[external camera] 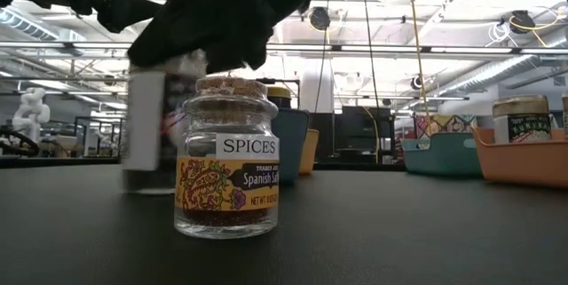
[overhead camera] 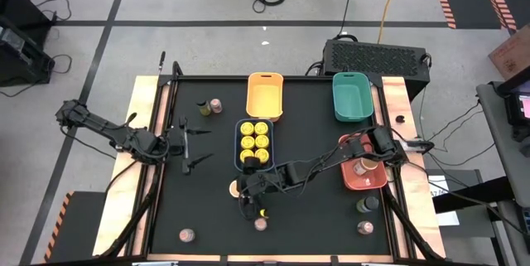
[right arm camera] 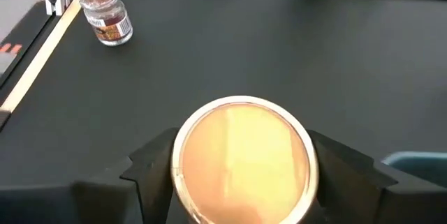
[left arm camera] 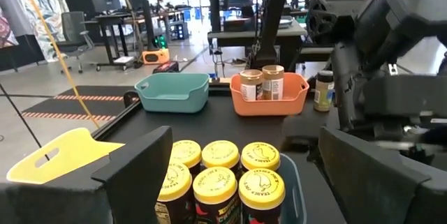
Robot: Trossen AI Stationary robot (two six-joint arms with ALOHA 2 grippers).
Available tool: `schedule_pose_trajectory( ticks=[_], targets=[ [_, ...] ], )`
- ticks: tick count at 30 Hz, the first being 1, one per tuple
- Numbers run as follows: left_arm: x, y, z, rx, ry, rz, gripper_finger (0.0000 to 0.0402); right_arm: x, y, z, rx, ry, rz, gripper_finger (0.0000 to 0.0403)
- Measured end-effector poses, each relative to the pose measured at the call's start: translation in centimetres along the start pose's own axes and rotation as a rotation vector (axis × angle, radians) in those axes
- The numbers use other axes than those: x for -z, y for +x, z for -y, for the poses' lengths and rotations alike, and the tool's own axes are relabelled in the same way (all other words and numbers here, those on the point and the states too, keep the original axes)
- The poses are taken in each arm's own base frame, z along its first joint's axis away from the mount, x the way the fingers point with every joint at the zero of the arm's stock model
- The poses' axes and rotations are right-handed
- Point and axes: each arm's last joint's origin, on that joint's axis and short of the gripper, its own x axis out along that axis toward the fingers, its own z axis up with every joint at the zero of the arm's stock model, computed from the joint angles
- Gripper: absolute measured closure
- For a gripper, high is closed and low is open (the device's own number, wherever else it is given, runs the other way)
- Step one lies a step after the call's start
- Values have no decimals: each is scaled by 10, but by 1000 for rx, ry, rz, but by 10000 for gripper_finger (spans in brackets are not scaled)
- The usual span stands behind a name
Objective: Sort spices by type
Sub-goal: Put the gold seasoning bottle into the orange bin
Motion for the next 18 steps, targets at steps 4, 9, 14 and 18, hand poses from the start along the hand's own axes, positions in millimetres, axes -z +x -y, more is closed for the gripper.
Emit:
schedule_pose_trajectory(
  ticks=[4, 9, 14, 18],
  targets=[
    [0, 0, 0, 0, 0, -1, 39, -12, -22, -2, -30, -36, -8, 136],
    [0, 0, 0, 0, 0, -1, 39, -32, -63, -12, -56, -84, 13, 139],
    [0, 0, 0, -1, -5, 3, 39, -46, -114, -13, 22, -109, 3, 136],
    [0, 0, 0, -1, -28, 3, 39, -49, -158, -9, 126, -62, -47, 136]
  ],
)
